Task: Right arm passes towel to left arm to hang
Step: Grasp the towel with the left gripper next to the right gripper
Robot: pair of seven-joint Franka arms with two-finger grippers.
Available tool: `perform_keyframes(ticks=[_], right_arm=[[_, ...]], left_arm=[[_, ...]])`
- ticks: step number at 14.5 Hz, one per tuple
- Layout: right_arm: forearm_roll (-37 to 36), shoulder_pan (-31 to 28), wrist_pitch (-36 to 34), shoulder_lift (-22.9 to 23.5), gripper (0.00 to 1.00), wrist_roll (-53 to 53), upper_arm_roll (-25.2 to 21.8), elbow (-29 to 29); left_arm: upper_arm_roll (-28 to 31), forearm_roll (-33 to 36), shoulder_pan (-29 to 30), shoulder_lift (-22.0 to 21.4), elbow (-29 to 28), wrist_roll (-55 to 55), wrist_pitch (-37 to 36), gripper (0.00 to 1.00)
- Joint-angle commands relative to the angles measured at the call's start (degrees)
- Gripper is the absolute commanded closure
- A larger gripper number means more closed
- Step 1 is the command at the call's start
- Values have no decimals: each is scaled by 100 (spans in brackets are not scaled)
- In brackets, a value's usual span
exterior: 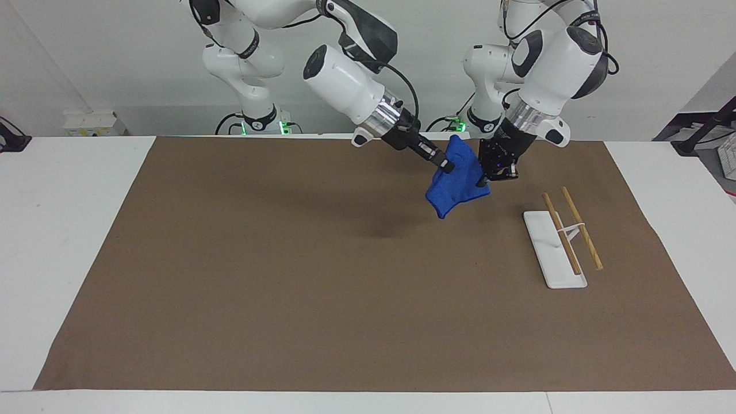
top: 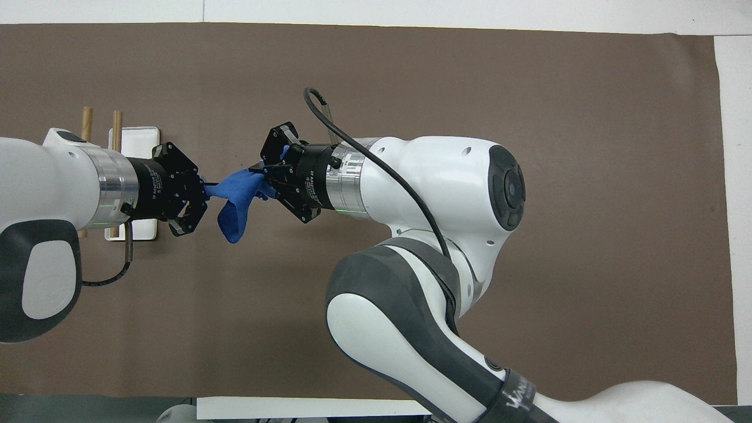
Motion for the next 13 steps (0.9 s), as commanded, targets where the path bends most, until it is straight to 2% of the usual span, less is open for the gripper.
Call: perform_keyframes(ticks=[1,4,5,6,7,10,13], right_arm=[[73,-71,30,70,100,0,117,74],[73,-71,30,70,100,0,117,66],[73,-71,30,70,96,0,117,66],[82,-79,-22,70,72,18,109,66],[64,-79,-23,61,3,-8,108,66],[-6,-88,-23,35,0,-279,82,39],[-33,-114,-14,-140,0,-1375,12,-266]], left_arm=[[70,-83,-103,-173,-199,-29,114,100],[79,-83,-85,-164,-191,6,105,100],[79,-83,-76,-164,-191,24,105,100],[79,-83,-68,-164,-182,33,105,100],[79,-83,-59,-156,-182,33,105,100],[79,-83,-50,-155,-182,111,105,100],[105,-74,116,-121,-138,821,166,100]])
